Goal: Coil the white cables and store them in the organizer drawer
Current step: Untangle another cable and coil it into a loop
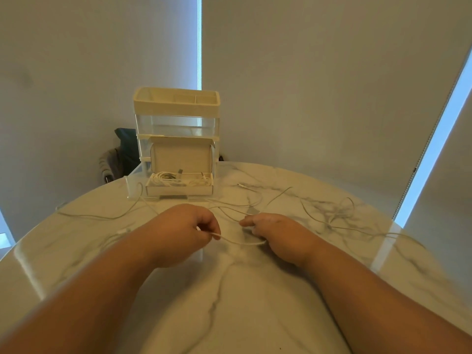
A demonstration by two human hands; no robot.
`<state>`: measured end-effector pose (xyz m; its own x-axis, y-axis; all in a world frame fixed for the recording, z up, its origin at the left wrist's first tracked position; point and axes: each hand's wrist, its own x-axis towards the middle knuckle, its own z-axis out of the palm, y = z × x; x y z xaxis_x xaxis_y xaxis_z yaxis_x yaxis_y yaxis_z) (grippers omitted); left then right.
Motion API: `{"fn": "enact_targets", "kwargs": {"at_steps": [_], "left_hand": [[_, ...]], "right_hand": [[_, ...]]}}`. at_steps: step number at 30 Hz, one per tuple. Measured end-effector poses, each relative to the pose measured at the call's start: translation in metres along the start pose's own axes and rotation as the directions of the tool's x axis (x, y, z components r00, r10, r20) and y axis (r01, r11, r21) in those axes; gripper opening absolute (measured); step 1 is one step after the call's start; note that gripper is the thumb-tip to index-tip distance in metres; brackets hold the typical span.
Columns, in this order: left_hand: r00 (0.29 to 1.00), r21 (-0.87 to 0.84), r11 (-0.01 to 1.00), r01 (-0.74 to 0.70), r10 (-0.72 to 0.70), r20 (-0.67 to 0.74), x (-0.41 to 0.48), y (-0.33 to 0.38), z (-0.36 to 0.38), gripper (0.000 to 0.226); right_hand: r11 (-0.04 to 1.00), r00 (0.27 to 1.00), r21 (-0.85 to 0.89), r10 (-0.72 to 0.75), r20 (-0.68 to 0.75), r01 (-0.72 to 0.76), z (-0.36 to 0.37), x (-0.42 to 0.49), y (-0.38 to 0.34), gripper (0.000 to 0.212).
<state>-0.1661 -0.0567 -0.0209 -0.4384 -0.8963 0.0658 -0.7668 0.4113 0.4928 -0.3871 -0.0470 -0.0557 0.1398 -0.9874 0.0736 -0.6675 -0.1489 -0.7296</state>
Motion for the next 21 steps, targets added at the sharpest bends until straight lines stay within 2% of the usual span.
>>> {"fn": "enact_targets", "kwargs": {"at_steps": [3, 6, 8, 11, 13, 15, 16, 19, 21], "left_hand": [[0.995, -0.063, 0.998, -0.015, 0.009, -0.098, 0.005, -0.003, 0.006, 0.019], [0.983, -0.151, 0.988, 0.037, -0.063, -0.172, 0.007, -0.005, 0.01, 0.005], [0.969, -0.179, 0.979, 0.099, -0.136, -0.207, 0.008, -0.009, 0.008, 0.024], [0.946, -0.191, 0.962, 0.196, -0.237, -0.222, 0.007, -0.012, 0.003, 0.048], [0.953, -0.167, 0.961, 0.22, -0.249, -0.173, 0.004, -0.01, 0.0, 0.052], [0.983, -0.136, 0.977, 0.161, -0.171, -0.063, 0.002, -0.007, 0.0, 0.045], [0.994, -0.1, 0.989, 0.111, -0.111, 0.012, 0.0, -0.006, 0.001, 0.04], [0.975, -0.005, 1.0, -0.002, 0.003, 0.222, -0.003, 0.0, 0.008, 0.028], [0.958, -0.012, 0.999, -0.046, 0.047, 0.283, -0.004, 0.004, 0.013, 0.024]], "right_hand": [[0.999, 0.998, 0.036, -0.015, -0.056, 0.017, -0.004, -0.001, 0.001, 0.03], [0.994, 0.995, 0.081, -0.065, -0.08, 0.071, -0.004, 0.004, 0.006, 0.031], [0.978, 0.991, 0.19, -0.058, -0.121, 0.081, -0.002, 0.004, 0.005, 0.031], [0.92, 0.976, 0.376, -0.031, -0.214, 0.112, 0.0, 0.003, 0.006, 0.046], [0.854, 0.973, 0.515, 0.047, -0.227, 0.079, -0.001, 0.005, 0.008, 0.048], [0.848, 0.965, 0.521, 0.054, -0.257, 0.092, -0.001, 0.006, 0.014, 0.039], [0.861, 0.96, 0.497, 0.042, -0.278, 0.107, -0.002, 0.006, 0.015, 0.037], [0.962, 0.949, 0.261, 0.009, -0.316, 0.078, -0.006, 0.007, 0.017, 0.037], [0.975, 0.94, 0.219, 0.038, -0.339, 0.04, -0.008, 0.007, 0.017, 0.037]]}}
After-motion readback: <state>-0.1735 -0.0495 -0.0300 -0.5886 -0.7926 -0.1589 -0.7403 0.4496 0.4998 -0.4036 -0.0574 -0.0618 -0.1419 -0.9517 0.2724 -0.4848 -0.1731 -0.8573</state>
